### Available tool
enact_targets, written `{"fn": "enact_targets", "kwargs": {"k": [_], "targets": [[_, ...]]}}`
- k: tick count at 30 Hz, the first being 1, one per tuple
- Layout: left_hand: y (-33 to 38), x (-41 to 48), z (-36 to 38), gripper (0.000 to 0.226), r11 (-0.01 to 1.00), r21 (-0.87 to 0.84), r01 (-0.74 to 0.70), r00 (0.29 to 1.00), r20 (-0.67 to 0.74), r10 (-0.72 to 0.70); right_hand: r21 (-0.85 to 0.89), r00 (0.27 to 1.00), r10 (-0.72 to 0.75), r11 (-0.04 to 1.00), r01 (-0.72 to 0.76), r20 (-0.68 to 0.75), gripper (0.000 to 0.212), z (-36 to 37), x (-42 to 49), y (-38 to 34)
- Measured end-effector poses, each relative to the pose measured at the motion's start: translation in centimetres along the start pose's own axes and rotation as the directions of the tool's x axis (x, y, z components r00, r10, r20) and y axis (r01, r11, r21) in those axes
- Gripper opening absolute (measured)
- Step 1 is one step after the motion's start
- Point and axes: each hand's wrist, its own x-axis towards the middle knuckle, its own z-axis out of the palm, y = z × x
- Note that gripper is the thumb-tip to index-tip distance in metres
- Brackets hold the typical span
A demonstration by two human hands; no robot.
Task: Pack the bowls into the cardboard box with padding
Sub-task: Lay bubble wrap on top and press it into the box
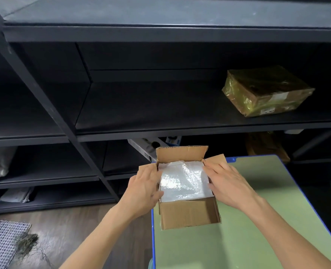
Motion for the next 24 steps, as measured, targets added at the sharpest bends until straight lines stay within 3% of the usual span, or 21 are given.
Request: {"fn": "enact_targets", "kwargs": {"k": [5,10,12,15,18,21,24], "targets": [[0.4,-1.2,0.3,0.055,0.978,-0.173,0.113,0.984,-0.119,-0.135,0.116,0.99,0.071,0.992,-0.058,-0.118,0.048,1.3,-1.3,0.9],[-0.3,-0.5,2.1,0.07,0.905,-0.129,0.406,0.911,-0.018,-0.411,0.17,0.971,0.149,0.978,-0.118,-0.185,0.037,2.0,-1.8,2.4],[-0.1,-0.4,2.7,0.065,0.881,-0.151,0.448,0.89,-0.013,-0.455,0.214,0.968,0.187,0.966,-0.149,-0.17,0.039,2.1,-1.9,2.8],[1.4,-0.4,2.4,0.044,0.928,0.032,0.372,0.916,-0.175,-0.361,0.319,0.962,0.24,0.929,-0.189,-0.128,0.039,2.1,-1.9,2.9],[3.5,-0.3,2.0,0.035,0.963,0.059,0.262,0.926,-0.298,-0.233,0.416,0.959,0.219,0.9,-0.128,-0.179,0.026,1.2,-1.7,2.0],[6.6,0.2,3.8,0.024,0.998,0.064,-0.009,0.963,-0.27,0.026,0.481,0.952,0.19,0.875,-0.054,-0.238,0.03,0.2,-1.5,0.7],[9.5,1.9,5.6,0.021,0.993,0.046,-0.112,0.972,-0.204,0.119,0.469,0.954,0.181,0.882,-0.049,-0.239,0.027,0.0,-1.4,0.4]]}}
